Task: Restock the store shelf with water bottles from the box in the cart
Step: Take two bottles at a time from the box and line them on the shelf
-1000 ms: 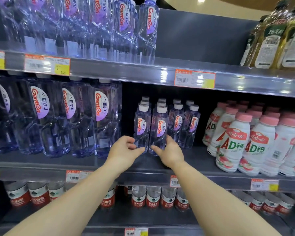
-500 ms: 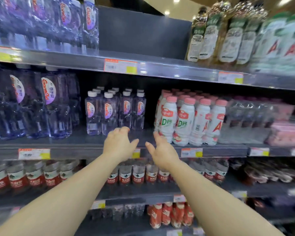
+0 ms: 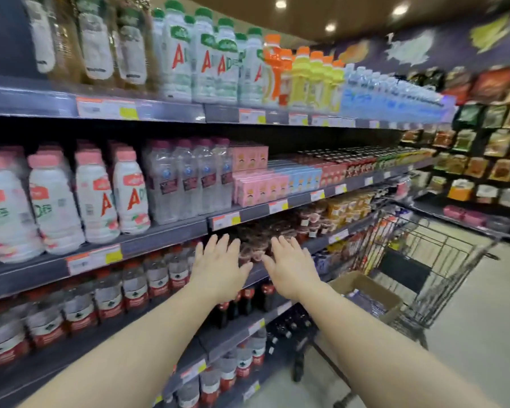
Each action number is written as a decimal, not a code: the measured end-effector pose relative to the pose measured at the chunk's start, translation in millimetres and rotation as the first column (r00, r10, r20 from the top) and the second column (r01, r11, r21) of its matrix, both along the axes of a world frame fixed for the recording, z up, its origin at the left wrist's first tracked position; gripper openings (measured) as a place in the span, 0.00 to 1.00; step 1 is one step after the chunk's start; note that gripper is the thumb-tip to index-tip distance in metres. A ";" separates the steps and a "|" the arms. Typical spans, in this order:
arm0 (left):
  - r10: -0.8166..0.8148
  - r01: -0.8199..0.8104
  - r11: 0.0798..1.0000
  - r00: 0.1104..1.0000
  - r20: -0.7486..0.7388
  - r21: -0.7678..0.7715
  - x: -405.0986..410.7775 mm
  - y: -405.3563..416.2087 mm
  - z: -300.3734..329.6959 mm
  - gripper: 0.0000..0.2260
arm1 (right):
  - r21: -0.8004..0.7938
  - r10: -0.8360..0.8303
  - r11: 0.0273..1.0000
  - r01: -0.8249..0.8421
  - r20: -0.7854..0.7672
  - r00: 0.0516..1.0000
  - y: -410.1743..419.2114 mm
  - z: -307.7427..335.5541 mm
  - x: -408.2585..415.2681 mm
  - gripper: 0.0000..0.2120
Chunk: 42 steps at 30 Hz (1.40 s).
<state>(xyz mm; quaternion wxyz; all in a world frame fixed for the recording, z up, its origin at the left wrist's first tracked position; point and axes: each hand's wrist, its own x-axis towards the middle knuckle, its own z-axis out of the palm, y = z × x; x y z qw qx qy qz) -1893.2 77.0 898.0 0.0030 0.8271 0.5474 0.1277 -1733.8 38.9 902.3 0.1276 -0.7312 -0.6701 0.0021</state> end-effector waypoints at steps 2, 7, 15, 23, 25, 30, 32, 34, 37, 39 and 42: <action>-0.071 0.071 0.997 0.997 -0.008 -0.005 44.0 11.2 -4.9 0.30 | -0.021 -0.065 0.998 0.064 -0.035 0.997 -0.2 -8.2 41.6 0.29; -0.231 0.230 0.973 0.972 -0.046 -0.021 146.8 52.8 -23.0 0.30 | -0.049 -0.232 0.972 0.230 -0.044 0.972 19.5 -30.6 134.4 0.29; -0.406 0.402 0.914 0.911 -0.073 -0.059 298.5 150.2 -36.3 0.31 | -0.068 -0.465 0.884 0.463 -0.017 0.885 80.3 -43.9 273.7 0.28; -0.468 0.458 0.881 0.880 -0.083 -0.118 411.0 223.1 -71.7 0.31 | -0.107 -0.532 0.845 0.525 -0.062 0.844 141.5 -83.5 380.9 0.30; -0.450 0.437 0.887 0.891 -0.064 -0.150 436.7 239.3 -85.3 0.31 | -0.137 -0.521 0.850 0.509 -0.069 0.851 158.6 -100.5 411.7 0.29; -0.340 0.324 0.921 0.940 -0.038 -0.217 504.6 277.2 -147.0 0.30 | -0.223 -0.458 0.873 0.435 -0.061 0.887 205.2 -169.1 507.4 0.26; -0.273 0.252 0.931 0.961 -0.044 -0.264 533.2 288.1 -179.0 0.30 | -0.293 -0.416 0.878 0.379 -0.072 0.907 226.1 -205.5 551.0 0.26; -0.188 0.157 0.928 0.980 -0.061 -0.339 559.5 295.4 -209.0 0.30 | -0.379 -0.375 0.868 0.320 -0.079 0.924 246.9 -239.1 590.7 0.29; -0.113 0.063 0.904 0.989 -0.093 -0.423 590.5 304.3 -246.2 0.30 | -0.479 -0.352 0.836 0.268 -0.093 0.931 269.3 -280.7 633.6 0.29; -0.070 0.013 0.903 0.991 -0.117 -0.429 600.3 309.3 -267.0 0.31 | -0.520 -0.329 0.823 0.229 -0.108 0.938 282.5 -308.7 650.3 0.26; 0.001 -0.068 0.894 0.989 -0.151 -0.443 601.2 314.2 -295.3 0.31 | -0.589 -0.272 0.795 0.150 -0.124 0.954 297.9 -347.0 656.0 0.28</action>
